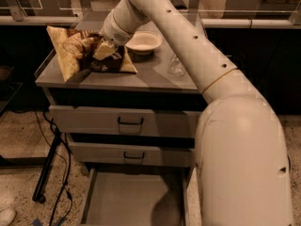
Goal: Pick brown chip bag from bottom drawer and place on counter
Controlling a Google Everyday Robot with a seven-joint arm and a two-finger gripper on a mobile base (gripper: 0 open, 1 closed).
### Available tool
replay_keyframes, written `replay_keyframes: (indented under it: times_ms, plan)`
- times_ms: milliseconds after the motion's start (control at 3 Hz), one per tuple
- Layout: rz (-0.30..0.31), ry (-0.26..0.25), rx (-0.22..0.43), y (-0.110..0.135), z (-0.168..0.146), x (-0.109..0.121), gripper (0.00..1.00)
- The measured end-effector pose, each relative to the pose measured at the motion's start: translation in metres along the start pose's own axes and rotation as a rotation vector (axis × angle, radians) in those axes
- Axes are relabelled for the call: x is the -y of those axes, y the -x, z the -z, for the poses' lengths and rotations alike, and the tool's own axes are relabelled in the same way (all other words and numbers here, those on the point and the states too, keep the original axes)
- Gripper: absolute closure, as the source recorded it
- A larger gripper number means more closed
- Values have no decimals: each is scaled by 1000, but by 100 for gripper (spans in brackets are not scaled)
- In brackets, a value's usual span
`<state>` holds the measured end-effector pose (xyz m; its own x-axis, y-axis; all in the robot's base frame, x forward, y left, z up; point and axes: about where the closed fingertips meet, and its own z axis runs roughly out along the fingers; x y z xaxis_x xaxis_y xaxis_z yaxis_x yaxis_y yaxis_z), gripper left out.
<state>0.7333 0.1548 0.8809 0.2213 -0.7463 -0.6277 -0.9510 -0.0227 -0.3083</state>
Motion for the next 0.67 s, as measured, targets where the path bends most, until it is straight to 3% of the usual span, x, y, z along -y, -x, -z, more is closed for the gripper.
replay_keyframes:
  times_ms: [333, 667]
  plan:
    - [-20, 47, -39, -10, -13, 3, 100]
    - [-20, 47, -39, -9, -12, 4, 100]
